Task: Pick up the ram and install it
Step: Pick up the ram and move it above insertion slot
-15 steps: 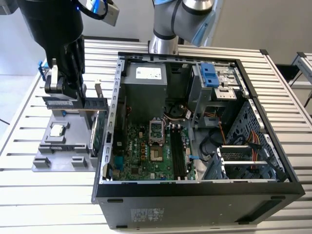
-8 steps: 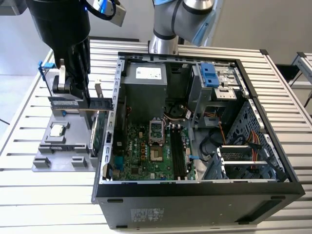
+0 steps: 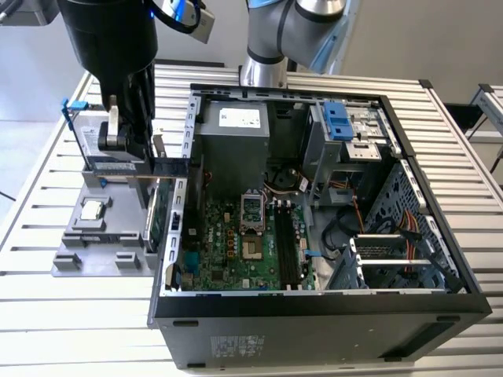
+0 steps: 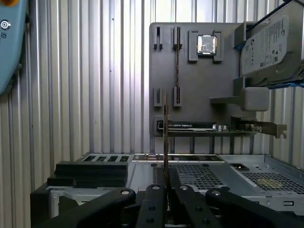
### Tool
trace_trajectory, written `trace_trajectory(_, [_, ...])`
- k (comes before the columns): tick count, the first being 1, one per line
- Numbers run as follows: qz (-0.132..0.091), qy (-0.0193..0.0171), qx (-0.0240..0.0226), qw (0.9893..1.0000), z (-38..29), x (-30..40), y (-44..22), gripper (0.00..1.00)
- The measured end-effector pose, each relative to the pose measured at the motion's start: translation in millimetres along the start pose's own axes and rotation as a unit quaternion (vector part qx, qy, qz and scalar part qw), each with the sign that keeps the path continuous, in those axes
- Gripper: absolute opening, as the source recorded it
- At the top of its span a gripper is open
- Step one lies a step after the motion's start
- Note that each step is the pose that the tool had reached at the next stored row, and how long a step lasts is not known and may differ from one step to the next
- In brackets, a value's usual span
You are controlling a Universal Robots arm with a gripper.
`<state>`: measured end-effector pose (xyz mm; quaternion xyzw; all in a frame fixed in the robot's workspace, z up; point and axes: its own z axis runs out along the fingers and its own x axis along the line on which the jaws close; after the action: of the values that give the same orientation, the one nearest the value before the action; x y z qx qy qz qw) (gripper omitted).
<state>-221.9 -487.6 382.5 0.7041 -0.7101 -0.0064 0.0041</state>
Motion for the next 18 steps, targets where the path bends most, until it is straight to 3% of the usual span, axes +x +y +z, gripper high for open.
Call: trace_trajectory(18, [0.0, 0.0, 0.0, 1.0, -0.4, -0.2, -24.7, 0.0])
